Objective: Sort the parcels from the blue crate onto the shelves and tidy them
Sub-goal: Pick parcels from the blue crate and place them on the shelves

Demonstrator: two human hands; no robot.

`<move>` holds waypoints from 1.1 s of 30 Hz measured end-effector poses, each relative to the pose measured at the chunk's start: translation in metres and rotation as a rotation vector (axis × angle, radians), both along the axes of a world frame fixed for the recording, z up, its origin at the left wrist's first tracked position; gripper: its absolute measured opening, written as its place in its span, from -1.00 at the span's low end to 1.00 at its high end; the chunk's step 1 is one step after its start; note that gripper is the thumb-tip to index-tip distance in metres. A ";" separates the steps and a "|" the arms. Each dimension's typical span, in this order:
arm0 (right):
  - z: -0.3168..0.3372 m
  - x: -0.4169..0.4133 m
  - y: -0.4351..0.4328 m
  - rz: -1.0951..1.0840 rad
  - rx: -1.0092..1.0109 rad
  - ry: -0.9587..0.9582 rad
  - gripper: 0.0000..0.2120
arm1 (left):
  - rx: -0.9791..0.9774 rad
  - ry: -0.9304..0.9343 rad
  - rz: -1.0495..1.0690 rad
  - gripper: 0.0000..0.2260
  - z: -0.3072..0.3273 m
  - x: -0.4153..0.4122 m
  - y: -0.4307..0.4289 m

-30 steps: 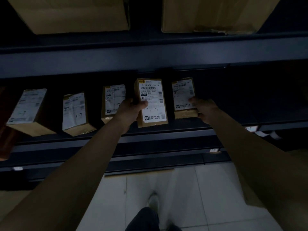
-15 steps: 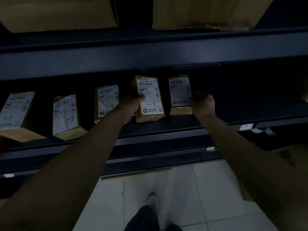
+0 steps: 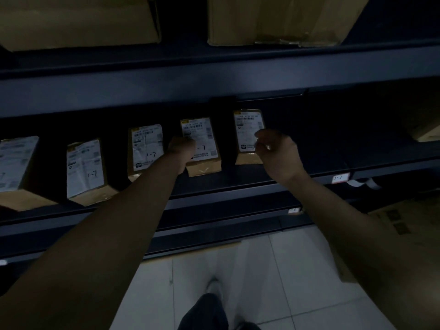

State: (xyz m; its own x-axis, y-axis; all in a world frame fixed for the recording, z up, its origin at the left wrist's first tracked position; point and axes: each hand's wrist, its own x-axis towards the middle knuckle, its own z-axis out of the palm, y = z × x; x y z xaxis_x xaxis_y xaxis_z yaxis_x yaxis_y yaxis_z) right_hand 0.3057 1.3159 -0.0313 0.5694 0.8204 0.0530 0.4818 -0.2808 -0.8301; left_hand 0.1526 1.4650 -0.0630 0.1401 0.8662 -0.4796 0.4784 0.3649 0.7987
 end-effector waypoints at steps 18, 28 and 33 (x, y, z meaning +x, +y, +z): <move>0.162 -0.035 -0.116 0.341 -0.307 -0.945 -0.66 | 1.007 0.383 -0.648 -0.72 0.177 -0.034 -0.180; 0.260 -0.052 -0.222 0.141 -0.179 -1.128 -0.67 | 1.649 0.531 -0.739 -0.85 0.278 -0.033 -0.280; 0.285 -0.056 -0.277 -0.047 -0.277 -1.146 -0.64 | 1.774 0.364 -0.794 -0.85 0.303 -0.016 -0.311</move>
